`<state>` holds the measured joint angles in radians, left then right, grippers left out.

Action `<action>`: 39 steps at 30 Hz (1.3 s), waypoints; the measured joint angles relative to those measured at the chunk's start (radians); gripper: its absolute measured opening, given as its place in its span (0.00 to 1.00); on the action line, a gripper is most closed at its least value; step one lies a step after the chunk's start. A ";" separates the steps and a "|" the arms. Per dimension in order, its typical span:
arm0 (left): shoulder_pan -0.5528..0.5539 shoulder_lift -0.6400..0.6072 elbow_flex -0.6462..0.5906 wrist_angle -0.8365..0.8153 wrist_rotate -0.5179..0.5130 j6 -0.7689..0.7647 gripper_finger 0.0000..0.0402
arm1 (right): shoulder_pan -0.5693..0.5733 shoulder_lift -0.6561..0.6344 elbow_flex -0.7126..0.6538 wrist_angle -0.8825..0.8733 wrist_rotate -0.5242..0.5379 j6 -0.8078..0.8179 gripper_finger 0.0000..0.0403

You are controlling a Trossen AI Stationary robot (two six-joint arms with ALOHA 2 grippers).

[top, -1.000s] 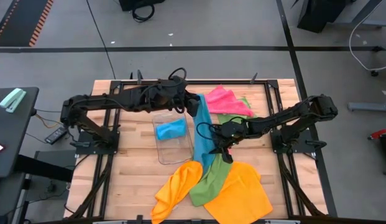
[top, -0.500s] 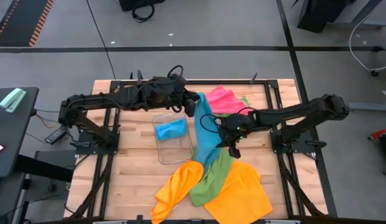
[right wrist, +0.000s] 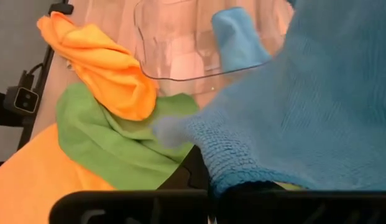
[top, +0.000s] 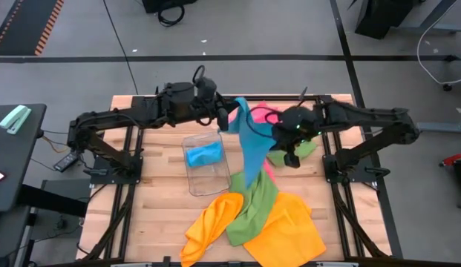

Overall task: Fold microfiber towels
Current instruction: Fold the blue towel

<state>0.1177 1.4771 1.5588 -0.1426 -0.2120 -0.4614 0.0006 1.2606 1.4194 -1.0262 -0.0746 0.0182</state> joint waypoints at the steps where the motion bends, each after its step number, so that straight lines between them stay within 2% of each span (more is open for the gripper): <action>1: 0.000 -0.002 0.000 0.016 0.000 0.011 0.03 | -0.007 0.000 0.023 -0.023 0.000 -0.003 0.01; 6: 0.011 -0.006 0.000 0.056 0.009 0.037 0.03 | -0.033 0.000 0.126 -0.151 0.007 -0.003 0.01; 13: 0.021 -0.007 0.000 0.003 0.010 0.067 0.07 | -0.091 0.001 0.211 -0.337 0.063 0.004 0.01; 21: 0.021 -0.006 0.000 -0.169 0.012 0.181 0.02 | -0.126 0.001 0.219 -0.488 0.162 -0.044 0.01; 25: 0.021 -0.006 0.000 -0.270 0.011 0.228 0.07 | -0.131 0.001 0.219 -0.504 0.236 -0.094 0.03; 29: 0.008 -0.005 0.000 -0.326 0.015 0.207 0.09 | -0.135 0.001 0.219 -0.538 0.237 -0.115 0.03; 32: -0.014 -0.005 0.000 -0.338 0.072 0.204 0.08 | -0.135 -0.001 0.219 -0.544 0.170 -0.105 0.04; 39: -0.052 -0.005 0.000 -0.329 0.309 0.155 0.03 | -0.135 -0.018 0.219 -0.545 -0.143 -0.081 0.04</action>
<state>0.0658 1.4719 1.5585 -0.4721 0.0970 -0.3069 -0.1345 1.2430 1.6382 -1.5715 -0.2178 -0.0628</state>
